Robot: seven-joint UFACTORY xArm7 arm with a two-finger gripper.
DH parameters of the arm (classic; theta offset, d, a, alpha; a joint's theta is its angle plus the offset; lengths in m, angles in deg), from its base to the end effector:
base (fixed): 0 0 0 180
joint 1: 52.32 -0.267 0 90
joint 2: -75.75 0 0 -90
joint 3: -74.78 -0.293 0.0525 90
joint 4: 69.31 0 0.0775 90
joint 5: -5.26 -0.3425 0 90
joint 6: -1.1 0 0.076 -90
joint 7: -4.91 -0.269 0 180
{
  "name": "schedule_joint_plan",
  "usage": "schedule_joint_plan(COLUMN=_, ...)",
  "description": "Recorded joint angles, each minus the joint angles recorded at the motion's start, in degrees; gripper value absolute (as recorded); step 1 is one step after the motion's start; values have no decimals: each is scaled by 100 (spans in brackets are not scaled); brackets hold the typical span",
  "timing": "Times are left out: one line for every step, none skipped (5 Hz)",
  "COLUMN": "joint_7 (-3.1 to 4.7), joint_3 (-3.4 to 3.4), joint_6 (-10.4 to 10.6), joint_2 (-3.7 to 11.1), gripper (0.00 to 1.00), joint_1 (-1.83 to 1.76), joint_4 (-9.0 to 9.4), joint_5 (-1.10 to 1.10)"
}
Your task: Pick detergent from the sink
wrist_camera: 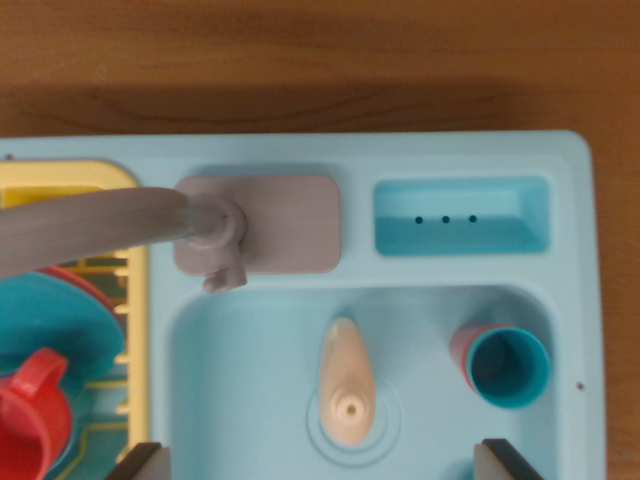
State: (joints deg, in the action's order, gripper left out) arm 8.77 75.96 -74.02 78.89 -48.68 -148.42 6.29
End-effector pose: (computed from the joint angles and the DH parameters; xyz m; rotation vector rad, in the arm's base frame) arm 0.4974 -0.0462 0.2810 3.1219 -0.0191 0.0209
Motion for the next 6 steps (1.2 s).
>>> schedule_joint_plan(joint_7=65, joint_3=20, joint_6=265, joint_2=107, gripper=0, joint_1=18, joint_4=192, joint_5=-27)
schedule_joint_plan(joint_7=65, joint_3=20, joint_6=265, joint_2=107, gripper=0, joint_1=18, joint_4=192, joint_5=-27)
schedule_joint_plan(joint_7=131, joint_3=40, joint_6=536, joint_2=217, gripper=0, joint_1=37, joint_4=388, joint_5=-55)
schedule_joint_plan(joint_7=131, joint_3=40, joint_6=536, joint_2=217, gripper=0, joint_1=37, joint_4=388, joint_5=-55)
schedule_joint_plan(joint_7=194, joint_3=60, joint_6=794, joint_2=321, gripper=0, joint_1=55, joint_4=575, joint_5=-82)
schedule_joint_plan(joint_7=194, joint_3=60, joint_6=794, joint_2=321, gripper=0, joint_1=55, joint_4=575, joint_5=-82)
